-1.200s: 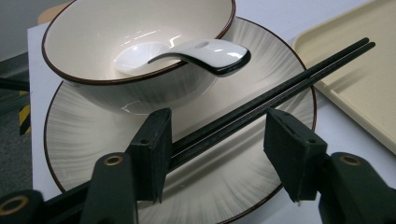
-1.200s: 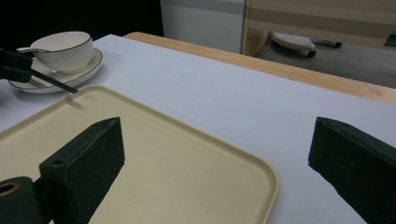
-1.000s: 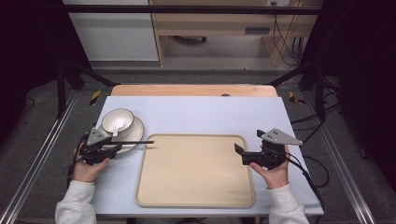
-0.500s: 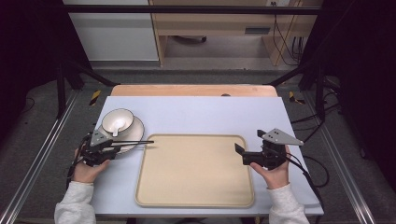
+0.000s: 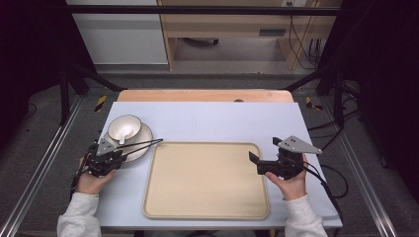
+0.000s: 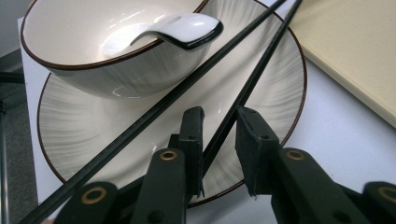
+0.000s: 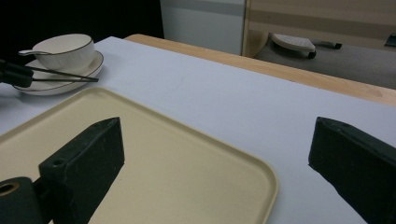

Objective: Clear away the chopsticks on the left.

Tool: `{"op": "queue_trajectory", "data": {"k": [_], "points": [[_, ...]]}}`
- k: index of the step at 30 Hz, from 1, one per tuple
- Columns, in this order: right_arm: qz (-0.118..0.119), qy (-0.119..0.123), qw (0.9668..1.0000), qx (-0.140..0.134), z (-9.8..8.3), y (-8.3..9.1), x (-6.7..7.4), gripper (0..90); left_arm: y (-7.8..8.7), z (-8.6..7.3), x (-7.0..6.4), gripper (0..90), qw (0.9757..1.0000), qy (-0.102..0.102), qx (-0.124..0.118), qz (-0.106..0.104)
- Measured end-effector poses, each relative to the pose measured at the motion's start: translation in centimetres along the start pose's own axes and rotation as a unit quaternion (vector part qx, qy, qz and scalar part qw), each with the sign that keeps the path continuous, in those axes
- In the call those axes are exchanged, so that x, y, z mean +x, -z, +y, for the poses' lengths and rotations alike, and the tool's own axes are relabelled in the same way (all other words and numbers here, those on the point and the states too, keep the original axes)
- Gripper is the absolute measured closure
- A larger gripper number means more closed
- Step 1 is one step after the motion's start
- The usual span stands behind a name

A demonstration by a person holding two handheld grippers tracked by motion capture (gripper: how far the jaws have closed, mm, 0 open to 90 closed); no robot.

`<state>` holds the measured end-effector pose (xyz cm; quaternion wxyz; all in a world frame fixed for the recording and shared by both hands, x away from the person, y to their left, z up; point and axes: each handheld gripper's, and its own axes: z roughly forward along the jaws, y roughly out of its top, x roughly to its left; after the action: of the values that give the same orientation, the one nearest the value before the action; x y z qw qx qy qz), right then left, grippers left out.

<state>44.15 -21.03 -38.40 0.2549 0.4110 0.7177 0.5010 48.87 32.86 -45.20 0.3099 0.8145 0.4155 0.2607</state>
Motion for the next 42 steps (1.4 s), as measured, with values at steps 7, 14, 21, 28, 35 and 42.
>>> {"op": "queue_trajectory", "data": {"k": [7, 14, 21, 28, 35, 42], "points": [[0.001, -0.001, 1.0, 0.001, 0.0, 0.0, 0.0, 3.5, 0.1, 0.2, -0.3, 78.9, 0.9999, 0.004, 0.003, -0.015], [0.001, -0.003, 1.0, 0.001, 0.0, 0.0, 0.0, 3.4, -0.1, 0.3, -0.5, 84.4, 0.9998, 0.001, 0.011, -0.02], [0.002, -0.004, 1.0, 0.0, 0.0, 0.0, -0.1, 3.1, -0.4, 0.8, -0.8, 80.4, 0.9996, 0.012, 0.009, -0.023], [0.002, -0.003, 1.0, 0.0, 0.1, 0.1, -0.1, 3.1, -0.9, 1.2, -1.0, 82.7, 0.9993, 0.03, 0.014, -0.017], [0.003, -0.004, 1.0, 0.001, 0.1, 0.0, -0.1, 3.0, -1.0, 1.2, -1.2, 85.0, 0.9991, 0.035, 0.015, -0.019], [0.002, -0.005, 1.0, 0.003, 0.1, 0.0, -0.1, 2.8, -0.6, 1.4, -1.5, 85.6, 0.999, 0.039, 0.012, -0.02]]}}
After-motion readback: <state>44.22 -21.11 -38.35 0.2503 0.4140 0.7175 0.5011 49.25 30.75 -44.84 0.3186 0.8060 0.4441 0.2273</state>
